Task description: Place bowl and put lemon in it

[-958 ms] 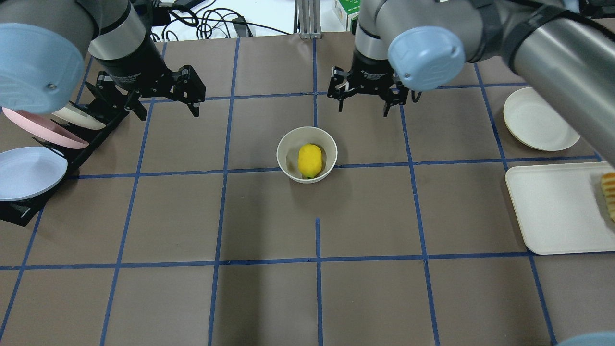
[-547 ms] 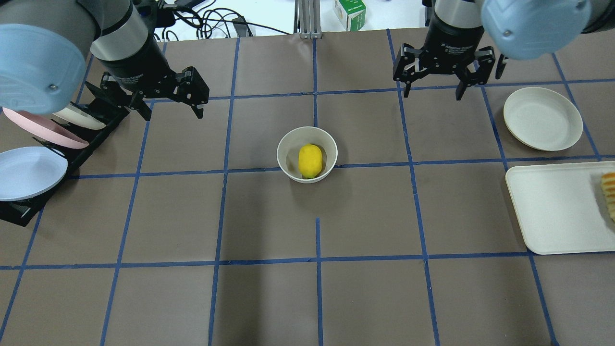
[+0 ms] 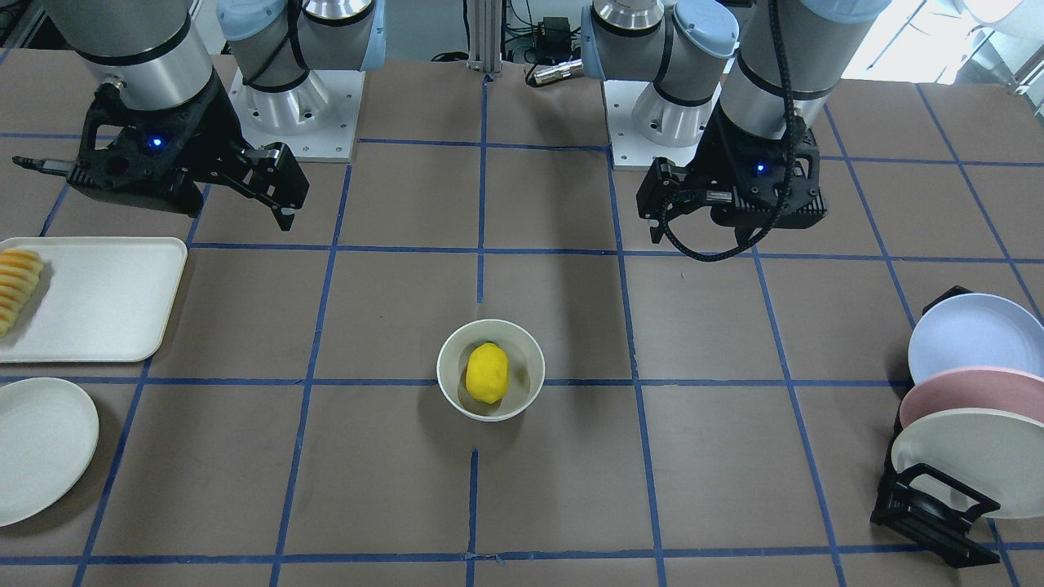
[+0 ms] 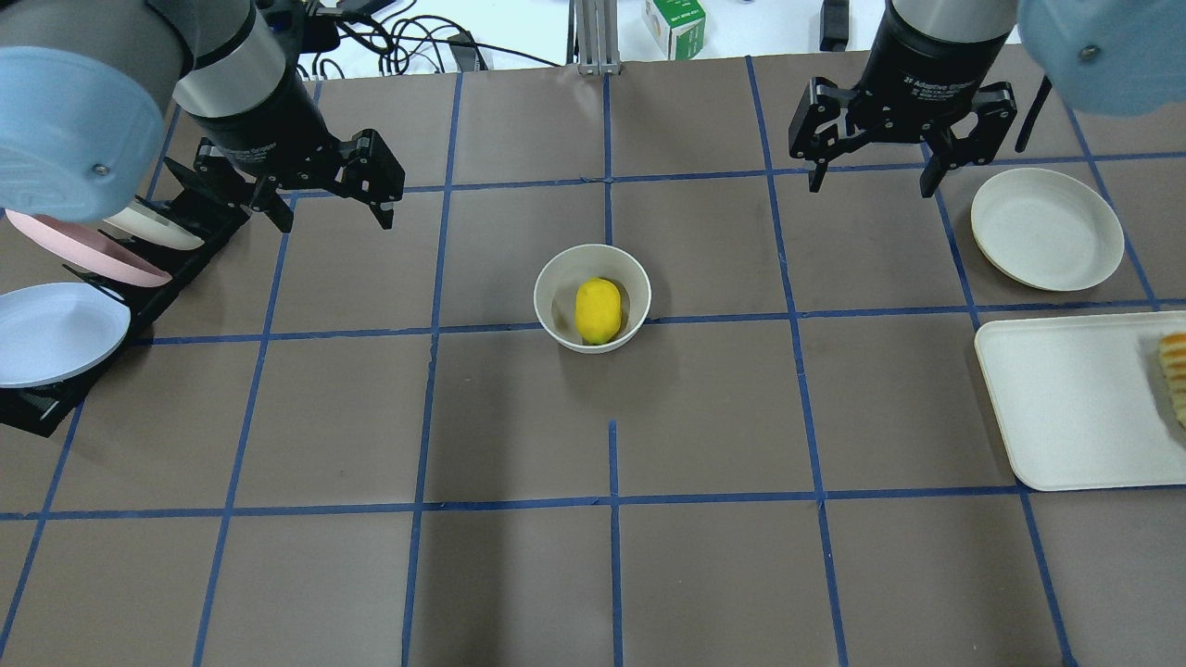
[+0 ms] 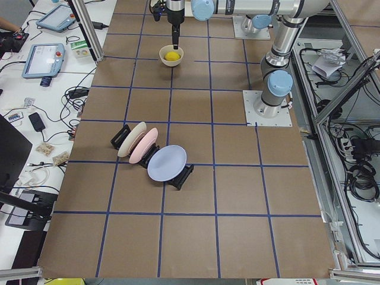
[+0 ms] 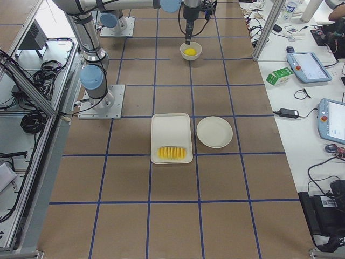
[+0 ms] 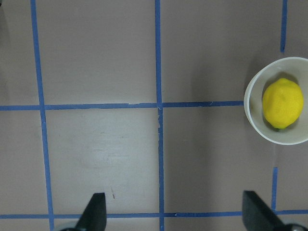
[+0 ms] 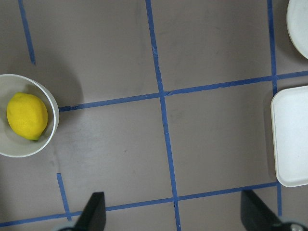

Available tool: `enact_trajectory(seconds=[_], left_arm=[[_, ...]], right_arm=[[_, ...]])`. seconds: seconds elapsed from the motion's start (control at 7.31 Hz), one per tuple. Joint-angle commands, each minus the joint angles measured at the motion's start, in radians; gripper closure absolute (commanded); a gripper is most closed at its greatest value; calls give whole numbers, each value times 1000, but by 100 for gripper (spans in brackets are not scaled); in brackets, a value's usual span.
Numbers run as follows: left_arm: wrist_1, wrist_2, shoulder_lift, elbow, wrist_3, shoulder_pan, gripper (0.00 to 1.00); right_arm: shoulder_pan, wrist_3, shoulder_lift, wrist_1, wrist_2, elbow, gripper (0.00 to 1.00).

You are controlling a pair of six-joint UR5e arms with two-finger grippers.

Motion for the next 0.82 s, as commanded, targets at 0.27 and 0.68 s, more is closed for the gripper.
enact_trajectory(seconds=[0.27,0.68], left_arm=[[0,0,0,-1,0,0,0],[0,2,8,-7,0,-4,0]], right_arm=[[-4,-5,-24,-3,0,27,0],[-4,-5,-24,-3,-2,25,0]])
